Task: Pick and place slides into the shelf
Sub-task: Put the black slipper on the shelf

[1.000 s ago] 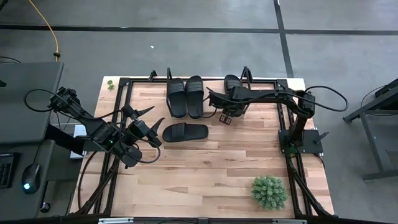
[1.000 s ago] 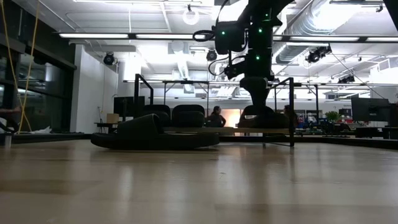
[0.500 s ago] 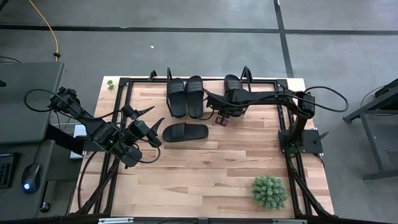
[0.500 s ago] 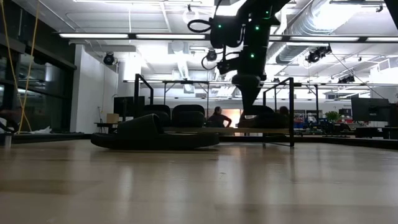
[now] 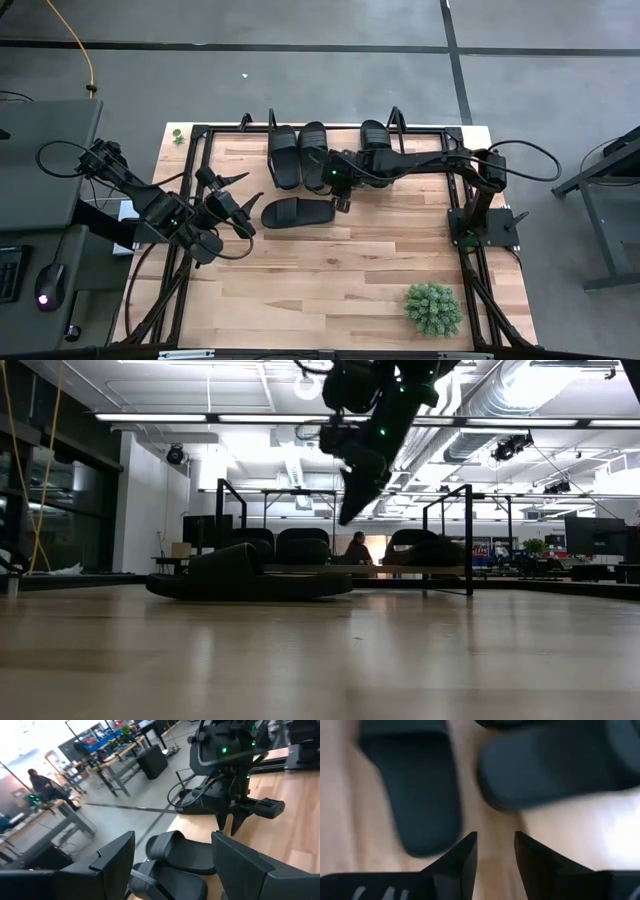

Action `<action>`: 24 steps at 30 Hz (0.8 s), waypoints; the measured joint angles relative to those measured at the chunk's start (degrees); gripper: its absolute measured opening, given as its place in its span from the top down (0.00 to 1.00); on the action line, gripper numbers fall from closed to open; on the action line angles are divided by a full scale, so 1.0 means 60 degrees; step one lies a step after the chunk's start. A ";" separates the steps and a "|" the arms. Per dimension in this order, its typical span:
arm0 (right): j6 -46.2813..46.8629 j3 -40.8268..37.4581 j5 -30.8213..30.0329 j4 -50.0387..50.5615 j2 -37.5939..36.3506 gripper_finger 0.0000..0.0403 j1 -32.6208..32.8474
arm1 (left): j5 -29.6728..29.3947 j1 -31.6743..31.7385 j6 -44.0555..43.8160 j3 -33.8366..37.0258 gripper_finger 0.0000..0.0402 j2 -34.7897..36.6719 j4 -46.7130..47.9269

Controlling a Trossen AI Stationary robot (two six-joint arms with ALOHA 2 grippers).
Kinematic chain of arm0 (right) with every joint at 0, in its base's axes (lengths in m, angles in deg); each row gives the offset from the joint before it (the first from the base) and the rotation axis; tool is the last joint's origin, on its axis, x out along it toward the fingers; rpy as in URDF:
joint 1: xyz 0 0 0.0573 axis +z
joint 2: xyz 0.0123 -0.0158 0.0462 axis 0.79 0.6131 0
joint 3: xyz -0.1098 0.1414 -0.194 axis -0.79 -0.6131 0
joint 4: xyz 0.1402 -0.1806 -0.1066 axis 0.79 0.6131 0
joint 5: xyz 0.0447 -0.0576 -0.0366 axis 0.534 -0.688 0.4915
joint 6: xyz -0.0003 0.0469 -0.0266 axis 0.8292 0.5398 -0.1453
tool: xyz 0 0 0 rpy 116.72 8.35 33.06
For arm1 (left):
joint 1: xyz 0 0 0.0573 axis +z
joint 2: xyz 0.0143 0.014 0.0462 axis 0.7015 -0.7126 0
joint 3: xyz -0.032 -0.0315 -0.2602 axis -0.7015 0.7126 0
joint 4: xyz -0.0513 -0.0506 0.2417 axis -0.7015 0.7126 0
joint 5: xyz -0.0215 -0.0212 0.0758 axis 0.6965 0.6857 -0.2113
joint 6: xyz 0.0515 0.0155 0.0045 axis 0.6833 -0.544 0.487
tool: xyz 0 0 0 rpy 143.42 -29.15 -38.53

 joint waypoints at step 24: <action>0.1335 0.0000 0.2393 -0.2700 0.0000 0.70 0.1558 | 0.1021 -0.0004 -0.4101 0.0033 0.39 0.0602 0.3166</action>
